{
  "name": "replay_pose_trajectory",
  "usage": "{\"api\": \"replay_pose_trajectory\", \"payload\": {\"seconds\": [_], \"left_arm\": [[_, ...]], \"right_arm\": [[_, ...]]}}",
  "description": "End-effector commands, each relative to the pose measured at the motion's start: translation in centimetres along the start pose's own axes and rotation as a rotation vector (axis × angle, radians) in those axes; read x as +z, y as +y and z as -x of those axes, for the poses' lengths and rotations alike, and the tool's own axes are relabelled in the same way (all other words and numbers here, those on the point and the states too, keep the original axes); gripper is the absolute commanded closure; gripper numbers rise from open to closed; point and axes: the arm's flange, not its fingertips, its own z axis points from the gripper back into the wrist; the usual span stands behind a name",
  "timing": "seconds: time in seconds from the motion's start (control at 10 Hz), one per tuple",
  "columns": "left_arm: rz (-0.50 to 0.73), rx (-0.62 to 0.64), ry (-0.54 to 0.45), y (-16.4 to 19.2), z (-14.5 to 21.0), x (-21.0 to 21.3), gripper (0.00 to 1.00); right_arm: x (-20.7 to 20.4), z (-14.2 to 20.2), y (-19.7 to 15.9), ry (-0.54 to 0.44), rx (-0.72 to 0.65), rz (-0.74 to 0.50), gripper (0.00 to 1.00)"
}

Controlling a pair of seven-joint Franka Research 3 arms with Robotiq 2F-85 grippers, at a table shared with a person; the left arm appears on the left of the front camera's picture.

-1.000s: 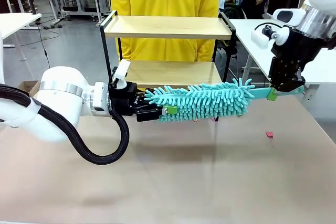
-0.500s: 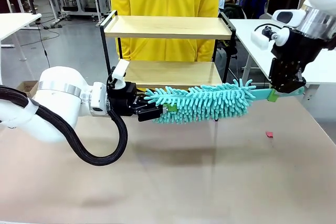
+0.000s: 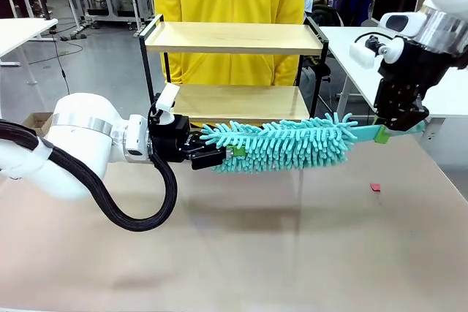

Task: Clean the shelf.
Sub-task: Hand the Duster back to the human.

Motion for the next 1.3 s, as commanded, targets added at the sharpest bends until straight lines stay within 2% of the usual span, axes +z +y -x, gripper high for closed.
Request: {"api": "replay_pose_trajectory", "payload": {"seconds": [0.0,0.1,0.2,0.3,0.4,0.7,1.0,1.1,1.2], "left_arm": [[0.007,-0.007,-0.007,0.0,-0.1,-0.1,1.0],[0.007,-0.007,-0.007,0.0,-0.1,-0.1,1.0],[0.007,-0.007,-0.007,0.0,-0.1,-0.1,1.0],[0.007,-0.007,-0.007,0.0,-0.1,-0.1,1.0],[0.007,-0.007,-0.007,0.0,-0.1,-0.1,1.0],[0.007,-0.007,-0.007,0.0,-0.1,-0.1,1.0],[0.007,-0.007,-0.007,0.0,-0.1,-0.1,1.0],[0.007,-0.007,-0.007,0.0,-0.1,-0.1,1.0],[0.007,-0.007,-0.007,0.0,-0.1,-0.1,1.0]], "right_arm": [[3.3,0.8,0.5,-0.147,-0.078,0.007,0.0],[4.7,1.5,0.5,-0.226,-0.114,0.008,0.0],[6.1,2.9,0.6,-0.331,-0.165,-0.018,0.04],[7.1,4.5,0.7,-0.414,-0.229,-0.015,0.0],[8.0,6.5,0.9,-0.514,-0.264,-0.013,0.0],[9.4,13.7,1.5,-0.727,-0.347,0.007,0.0],[8.9,16.6,1.2,-0.812,-0.343,0.007,0.0],[10.2,16.4,1.6,-0.741,-0.402,0.013,0.0],[10.2,16.4,1.6,-0.741,-0.402,0.013,0.0]]}}
